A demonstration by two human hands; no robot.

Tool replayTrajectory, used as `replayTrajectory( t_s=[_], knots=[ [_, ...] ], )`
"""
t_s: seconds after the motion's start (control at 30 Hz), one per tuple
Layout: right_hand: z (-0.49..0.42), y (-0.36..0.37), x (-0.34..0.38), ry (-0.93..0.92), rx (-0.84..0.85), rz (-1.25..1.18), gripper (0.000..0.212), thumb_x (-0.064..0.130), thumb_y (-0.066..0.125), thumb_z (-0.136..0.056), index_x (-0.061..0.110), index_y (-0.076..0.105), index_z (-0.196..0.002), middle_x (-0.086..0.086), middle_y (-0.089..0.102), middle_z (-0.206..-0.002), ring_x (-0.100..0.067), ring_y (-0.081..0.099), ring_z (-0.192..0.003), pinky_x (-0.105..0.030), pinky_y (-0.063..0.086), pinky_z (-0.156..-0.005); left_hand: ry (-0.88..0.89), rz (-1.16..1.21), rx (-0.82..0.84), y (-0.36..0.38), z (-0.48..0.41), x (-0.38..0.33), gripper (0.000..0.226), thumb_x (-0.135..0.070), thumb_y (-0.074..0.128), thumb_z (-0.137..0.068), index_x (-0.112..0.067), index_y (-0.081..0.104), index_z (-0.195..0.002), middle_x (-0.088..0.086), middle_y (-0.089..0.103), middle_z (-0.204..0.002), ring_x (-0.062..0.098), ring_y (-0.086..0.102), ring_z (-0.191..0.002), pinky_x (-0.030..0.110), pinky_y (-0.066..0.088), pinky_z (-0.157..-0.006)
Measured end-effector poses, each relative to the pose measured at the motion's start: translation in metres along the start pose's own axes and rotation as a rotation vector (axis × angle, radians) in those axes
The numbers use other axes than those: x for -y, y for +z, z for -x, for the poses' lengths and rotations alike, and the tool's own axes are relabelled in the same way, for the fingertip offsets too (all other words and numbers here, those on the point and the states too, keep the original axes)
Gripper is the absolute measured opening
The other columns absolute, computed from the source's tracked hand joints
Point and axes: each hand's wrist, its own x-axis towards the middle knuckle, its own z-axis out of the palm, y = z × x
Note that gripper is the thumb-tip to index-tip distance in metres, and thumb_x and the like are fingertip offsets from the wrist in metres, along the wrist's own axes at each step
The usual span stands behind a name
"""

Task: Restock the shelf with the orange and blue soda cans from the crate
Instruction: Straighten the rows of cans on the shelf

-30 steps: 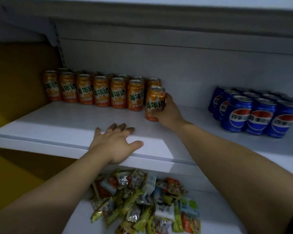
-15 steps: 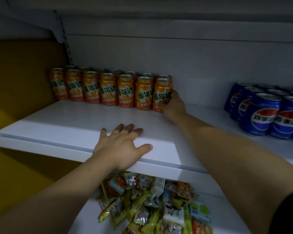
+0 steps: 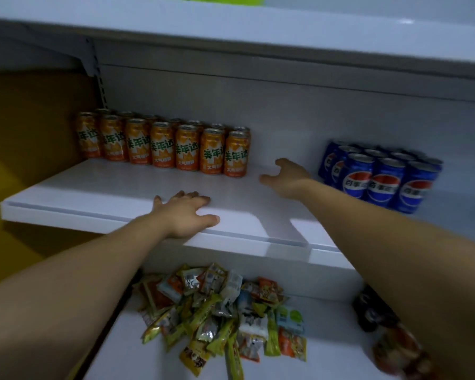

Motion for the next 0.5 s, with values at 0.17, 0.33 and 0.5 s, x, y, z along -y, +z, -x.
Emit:
replayTrajectory(
  t_s=[0.17,0.33,0.5],
  knots=[
    [0.088,-0.045,-0.035,0.079,-0.036,0.130,0.076,0.049,0.057,-0.092,0.012,0.027,-0.150,-0.012,0.036,-0.152,-0.031,0.041,-0.133,-0.033,0.038,-0.102,0.142,0.220,-0.006,-0.013,0.032,-0.053,0.075,-0.062,0.051,-0.086,-0.025,0.030,-0.148,0.000,0.026,-0.156,0.023,0.031,-0.140,0.038,0.028,-0.112],
    [0.181,-0.074,-0.084,0.246,-0.099,0.164,0.076,0.051,0.057,-0.091,0.015,0.026,-0.151,-0.010,0.035,-0.153,-0.031,0.042,-0.133,-0.036,0.038,-0.102,0.379,0.201,0.058,0.012,0.074,-0.149,0.075,-0.058,0.056,-0.085,-0.026,0.030,-0.148,-0.002,0.028,-0.155,0.020,0.036,-0.137,0.035,0.031,-0.112],
    [0.277,-0.101,-0.146,0.444,-0.177,0.141,0.077,0.052,0.055,-0.092,0.017,0.022,-0.153,-0.008,0.033,-0.155,-0.029,0.040,-0.135,-0.036,0.037,-0.106,0.642,0.154,0.145,0.052,0.124,-0.240,0.074,-0.052,0.058,-0.086,-0.025,0.030,-0.148,-0.003,0.027,-0.156,0.016,0.027,-0.141,0.031,0.024,-0.113]
  ],
)
